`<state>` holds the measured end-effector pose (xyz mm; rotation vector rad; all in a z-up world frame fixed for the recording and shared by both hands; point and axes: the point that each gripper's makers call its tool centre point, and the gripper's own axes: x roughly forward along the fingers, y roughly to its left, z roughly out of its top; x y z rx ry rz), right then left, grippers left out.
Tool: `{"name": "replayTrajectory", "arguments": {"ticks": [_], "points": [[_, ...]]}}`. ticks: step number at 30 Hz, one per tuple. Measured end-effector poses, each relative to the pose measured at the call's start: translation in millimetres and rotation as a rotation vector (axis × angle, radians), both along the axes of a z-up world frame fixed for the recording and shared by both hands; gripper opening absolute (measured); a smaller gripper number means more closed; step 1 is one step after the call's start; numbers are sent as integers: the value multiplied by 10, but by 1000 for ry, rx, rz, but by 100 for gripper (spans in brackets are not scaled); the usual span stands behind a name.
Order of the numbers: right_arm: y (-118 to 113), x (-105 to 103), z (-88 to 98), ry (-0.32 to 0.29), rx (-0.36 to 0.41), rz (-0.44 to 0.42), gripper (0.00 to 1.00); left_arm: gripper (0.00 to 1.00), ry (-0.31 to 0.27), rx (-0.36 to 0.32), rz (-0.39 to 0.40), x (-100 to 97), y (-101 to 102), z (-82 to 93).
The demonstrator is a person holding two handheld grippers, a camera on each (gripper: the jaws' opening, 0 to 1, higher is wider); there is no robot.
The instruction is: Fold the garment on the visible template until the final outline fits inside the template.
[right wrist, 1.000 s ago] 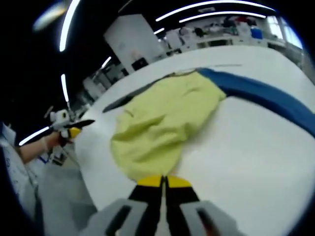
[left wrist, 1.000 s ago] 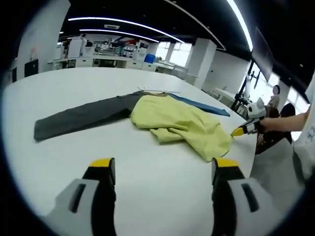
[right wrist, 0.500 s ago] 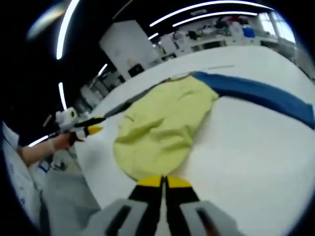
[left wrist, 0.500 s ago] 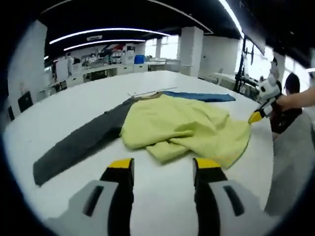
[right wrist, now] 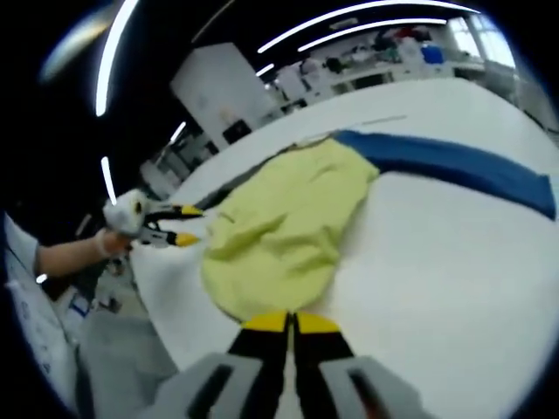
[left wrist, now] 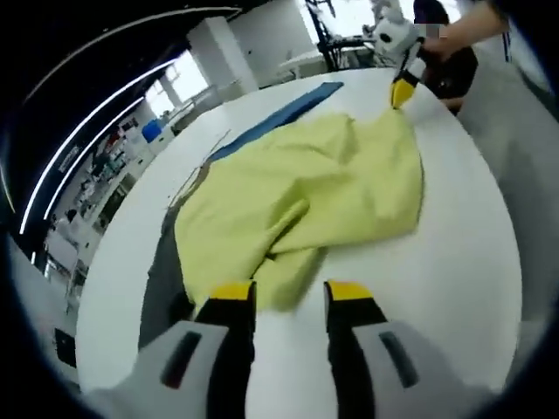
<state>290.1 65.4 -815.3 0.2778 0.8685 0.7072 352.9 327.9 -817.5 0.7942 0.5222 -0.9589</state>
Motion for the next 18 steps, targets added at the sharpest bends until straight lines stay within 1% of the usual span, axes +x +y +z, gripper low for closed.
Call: {"name": "replayTrajectory", "arguments": {"ticks": [1, 2, 4, 5, 7, 8, 10, 12, 13, 14, 18], "points": [[2, -2, -1, 2, 2, -2, 0, 25, 6, -1, 0, 12, -61, 21], [2, 0, -4, 4, 4, -2, 0, 24, 5, 5, -6, 27, -77, 13], [8, -5, -3, 4, 4, -3, 0, 21, -7, 33, -28, 55, -65, -21], [10, -7, -2, 6, 5, -4, 0, 17, -8, 46, -43, 64, -74, -44], [10, -3, -2, 8, 8, -6, 0, 13, -4, 55, -41, 78, -71, -75], [10, 1, 2, 8, 10, -8, 0, 11, -10, 68, -53, 87, -73, -91], [10, 12, 9, 7, 13, -10, 0, 12, -1, 76, -54, 93, -95, -111], [13, 22, 13, 7, 13, -8, 0, 9, -1, 89, -58, 89, -94, -133], [13, 26, 13, 8, 13, -8, 0, 6, 1, 92, -57, 85, -81, -153], [10, 28, 12, 9, 12, -8, 0, 0, 4, 95, -52, 86, -64, -159], [3, 49, 23, 8, 15, -13, 0, 0, 6, 78, -19, 118, -18, -77]]}}
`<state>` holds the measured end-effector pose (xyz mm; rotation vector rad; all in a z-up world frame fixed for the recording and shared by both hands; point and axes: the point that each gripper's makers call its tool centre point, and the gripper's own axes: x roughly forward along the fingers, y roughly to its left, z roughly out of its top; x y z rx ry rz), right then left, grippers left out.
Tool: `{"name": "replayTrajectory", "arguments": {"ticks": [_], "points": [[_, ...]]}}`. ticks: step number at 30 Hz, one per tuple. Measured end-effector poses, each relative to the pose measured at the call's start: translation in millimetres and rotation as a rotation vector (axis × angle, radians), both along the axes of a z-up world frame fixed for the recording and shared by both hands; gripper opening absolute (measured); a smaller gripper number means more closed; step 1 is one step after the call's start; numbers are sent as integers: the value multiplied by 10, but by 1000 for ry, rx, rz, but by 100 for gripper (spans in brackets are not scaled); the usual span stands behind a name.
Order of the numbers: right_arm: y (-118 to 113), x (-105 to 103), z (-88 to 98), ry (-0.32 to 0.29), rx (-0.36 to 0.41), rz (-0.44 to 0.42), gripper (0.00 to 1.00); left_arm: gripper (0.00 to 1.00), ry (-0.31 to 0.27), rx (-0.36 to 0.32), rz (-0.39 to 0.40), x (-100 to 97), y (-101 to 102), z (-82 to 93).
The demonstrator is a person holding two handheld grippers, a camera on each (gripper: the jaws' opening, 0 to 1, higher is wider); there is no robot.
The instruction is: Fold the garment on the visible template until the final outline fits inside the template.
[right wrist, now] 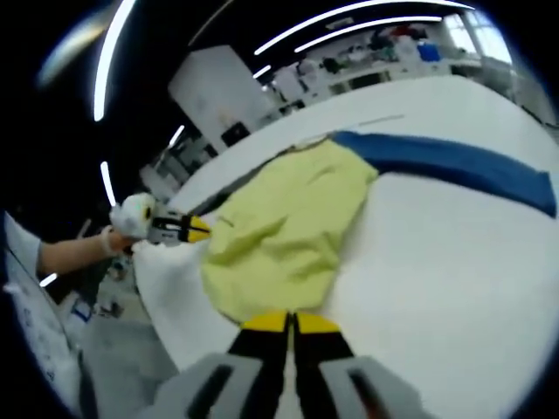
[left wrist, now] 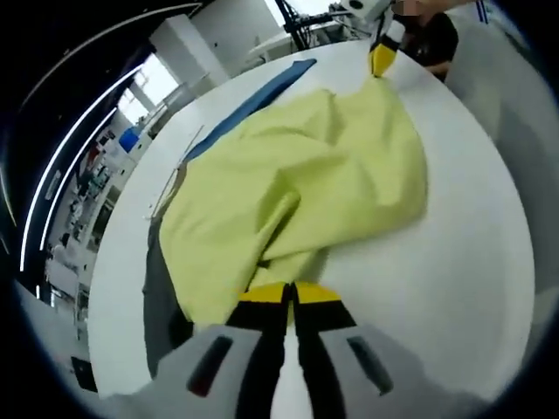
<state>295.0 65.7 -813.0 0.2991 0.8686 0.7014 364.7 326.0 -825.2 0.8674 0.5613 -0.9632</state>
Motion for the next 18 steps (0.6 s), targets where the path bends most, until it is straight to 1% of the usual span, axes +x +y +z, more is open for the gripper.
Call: {"name": "replayTrajectory", "arguments": {"ticks": [4, 5, 6, 8, 10, 12, 15, 18], "points": [[-1, 9, 2, -2, 0, -2, 0, 0, -7, -34, 23, 87, 12, 171], [-3, 15, 3, -3, 0, -4, 0, 0, -20, -41, 26, 119, -7, 251], [-4, 18, 4, -4, 0, -5, 0, 0, -26, -44, 27, 137, -11, 278], [-14, 29, 9, -7, 0, -9, 0, 0, -36, -48, 28, 202, -38, 385], [-35, 43, 10, -7, 1, -15, 0, 0, -45, -76, 40, 302, -71, 485], [-43, 52, 16, -10, -2, -20, 0, 0, -43, -90, 55, 396, -101, 539], [-103, 82, 17, -15, -4, -36, 0, 0, -50, -100, 65, 481, -189, 614], [-156, 99, 24, -16, -10, -50, 0, 0, -38, -116, 84, 600, -260, 621]]}}
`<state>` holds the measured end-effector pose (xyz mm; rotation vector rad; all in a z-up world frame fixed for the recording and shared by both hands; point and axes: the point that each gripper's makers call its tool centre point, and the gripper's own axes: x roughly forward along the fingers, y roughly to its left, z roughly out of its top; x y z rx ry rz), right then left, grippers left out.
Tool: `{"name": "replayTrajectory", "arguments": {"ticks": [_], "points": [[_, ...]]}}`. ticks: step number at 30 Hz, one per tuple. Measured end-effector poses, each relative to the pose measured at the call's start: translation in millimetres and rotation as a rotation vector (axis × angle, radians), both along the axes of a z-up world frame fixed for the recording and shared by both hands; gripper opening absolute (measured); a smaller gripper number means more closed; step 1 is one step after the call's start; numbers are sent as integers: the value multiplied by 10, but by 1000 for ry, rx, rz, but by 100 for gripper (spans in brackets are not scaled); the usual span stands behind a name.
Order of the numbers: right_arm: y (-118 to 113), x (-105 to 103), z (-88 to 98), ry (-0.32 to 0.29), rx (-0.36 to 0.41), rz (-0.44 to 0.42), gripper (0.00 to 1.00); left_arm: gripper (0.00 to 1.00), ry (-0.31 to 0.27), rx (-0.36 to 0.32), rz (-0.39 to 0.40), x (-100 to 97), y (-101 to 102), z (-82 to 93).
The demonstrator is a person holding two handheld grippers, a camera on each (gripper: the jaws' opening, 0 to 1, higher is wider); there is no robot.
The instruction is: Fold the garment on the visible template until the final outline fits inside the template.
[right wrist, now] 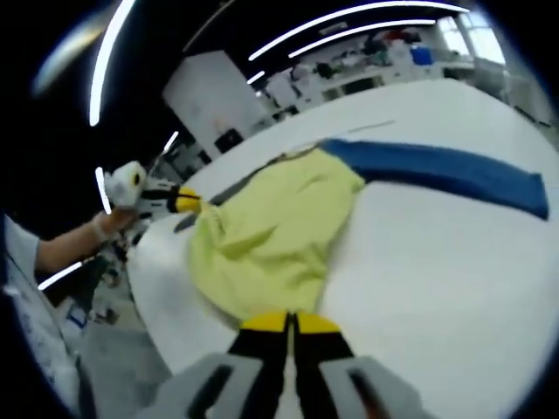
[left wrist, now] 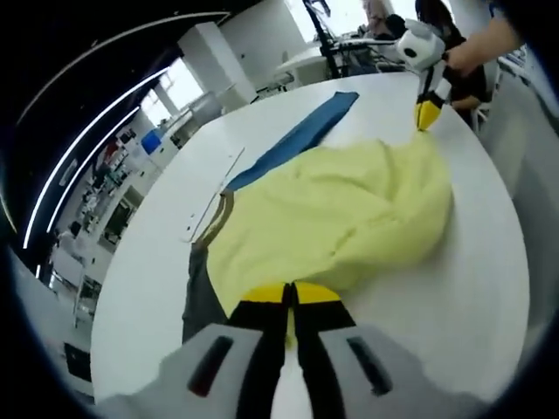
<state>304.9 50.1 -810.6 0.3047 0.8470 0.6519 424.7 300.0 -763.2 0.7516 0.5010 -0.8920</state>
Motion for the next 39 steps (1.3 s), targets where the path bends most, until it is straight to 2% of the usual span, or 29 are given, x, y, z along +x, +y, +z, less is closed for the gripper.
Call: {"name": "replayTrajectory", "arguments": {"ticks": [6, 13, 15, 24, 32, 36, 39], "points": [[-135, 39, -27, -2, -16, -38, 0, 0, 60, -48, 62, 259, -60, -97], [-232, 67, -89, 8, -19, -81, 0, 0, 119, -70, 100, 433, -98, -303], [-223, 65, -82, 7, -20, -81, 0, 0, 144, -73, 109, 454, -104, -374], [-200, 75, -81, 7, -15, -89, 0, 0, 185, -83, 133, 484, -136, -505], [-202, 74, -110, 11, -10, -97, 0, 0, 179, -91, 122, 477, -121, -469], [-186, 57, -114, 14, -3, -101, 0, 1, 161, -127, 136, 505, -90, -407], [-175, 49, -112, 15, 1, -102, 0, 13, 152, -189, 149, 537, -98, -274]]}}
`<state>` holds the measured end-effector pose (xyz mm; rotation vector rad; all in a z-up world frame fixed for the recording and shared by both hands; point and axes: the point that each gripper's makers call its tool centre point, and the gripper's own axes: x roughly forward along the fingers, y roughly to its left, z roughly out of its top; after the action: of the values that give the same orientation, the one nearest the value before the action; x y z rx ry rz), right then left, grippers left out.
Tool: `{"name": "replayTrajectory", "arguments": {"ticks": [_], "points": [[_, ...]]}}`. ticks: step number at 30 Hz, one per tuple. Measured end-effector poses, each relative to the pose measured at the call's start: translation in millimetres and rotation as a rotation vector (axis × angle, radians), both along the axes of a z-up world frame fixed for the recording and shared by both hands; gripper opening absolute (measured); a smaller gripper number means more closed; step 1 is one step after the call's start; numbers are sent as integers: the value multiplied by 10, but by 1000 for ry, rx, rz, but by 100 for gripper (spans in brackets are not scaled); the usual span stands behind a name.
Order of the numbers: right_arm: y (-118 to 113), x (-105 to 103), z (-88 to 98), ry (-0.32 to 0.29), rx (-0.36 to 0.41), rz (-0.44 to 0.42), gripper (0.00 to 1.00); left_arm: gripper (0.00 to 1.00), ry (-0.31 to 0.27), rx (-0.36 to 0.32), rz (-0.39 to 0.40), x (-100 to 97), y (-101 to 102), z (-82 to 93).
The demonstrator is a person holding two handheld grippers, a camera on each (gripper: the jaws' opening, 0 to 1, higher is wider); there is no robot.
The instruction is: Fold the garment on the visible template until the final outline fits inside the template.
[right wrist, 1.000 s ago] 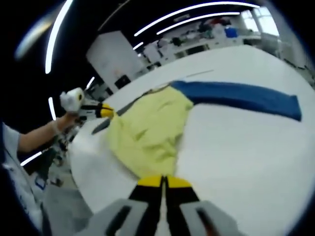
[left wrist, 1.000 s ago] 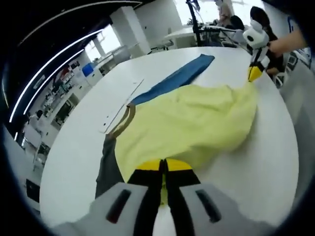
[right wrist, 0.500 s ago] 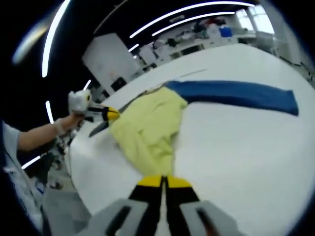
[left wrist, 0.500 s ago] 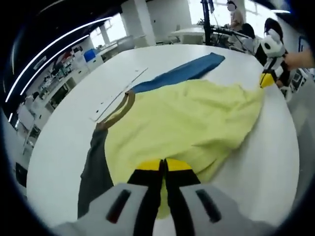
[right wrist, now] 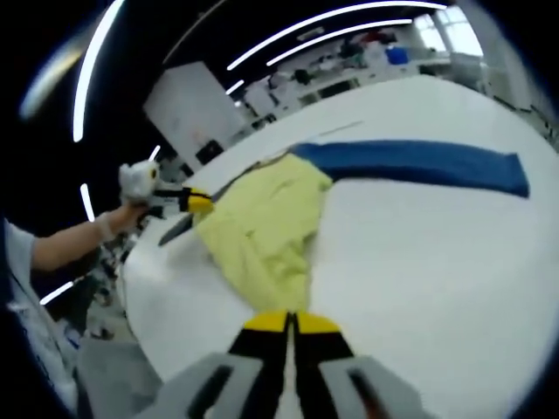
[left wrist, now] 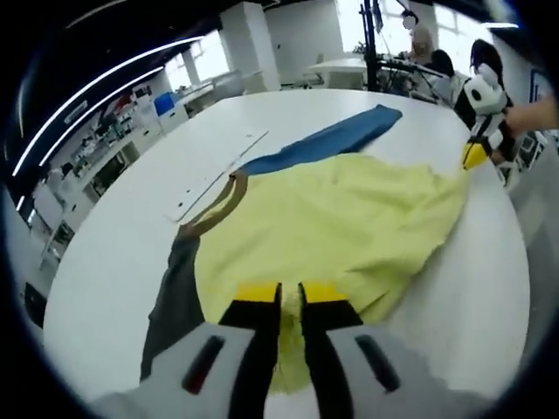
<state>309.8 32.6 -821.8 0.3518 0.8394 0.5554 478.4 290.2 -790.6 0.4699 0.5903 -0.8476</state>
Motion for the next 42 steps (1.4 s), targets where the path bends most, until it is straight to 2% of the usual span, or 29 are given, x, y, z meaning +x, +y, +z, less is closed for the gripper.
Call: {"name": "replayTrajectory", "arguments": {"ticks": [2, 5, 6, 9, 16, 20, 21, 31, 36, 41, 42], "points": [[6, -10, 3, -1, 4, -3, 0, 26, 7, -39, 19, 0, -8, 80], [10, -22, 7, -2, 8, -5, 0, 29, 18, -77, 30, -43, 0, 158], [10, -24, 7, -3, 9, -6, 0, 34, 15, -88, 25, -60, -10, 182], [9, -35, 8, -1, 11, -6, 0, 46, 42, -108, 29, -117, 9, 163], [-7, -18, 7, -1, 11, -1, 0, 67, 63, -128, 22, -216, 50, 154], [-6, -16, 20, -2, 12, -2, 0, 89, 129, -145, 22, -336, 53, 96], [-3, -15, 22, -2, 12, -2, 0, 90, 134, -143, 19, -363, 59, 93], [10, -35, -2, 7, 15, -2, 0, 77, 162, -153, 27, -477, 78, 66], [3, -23, -3, 6, 16, -4, 0, 57, 192, -173, 58, -486, 52, 46], [-3, -25, -9, 8, 18, -4, 0, 45, 205, -174, 85, -428, 70, 1], [-5, -24, -12, 8, 19, -5, 0, 40, 203, -172, 86, -418, 76, -2]]}}
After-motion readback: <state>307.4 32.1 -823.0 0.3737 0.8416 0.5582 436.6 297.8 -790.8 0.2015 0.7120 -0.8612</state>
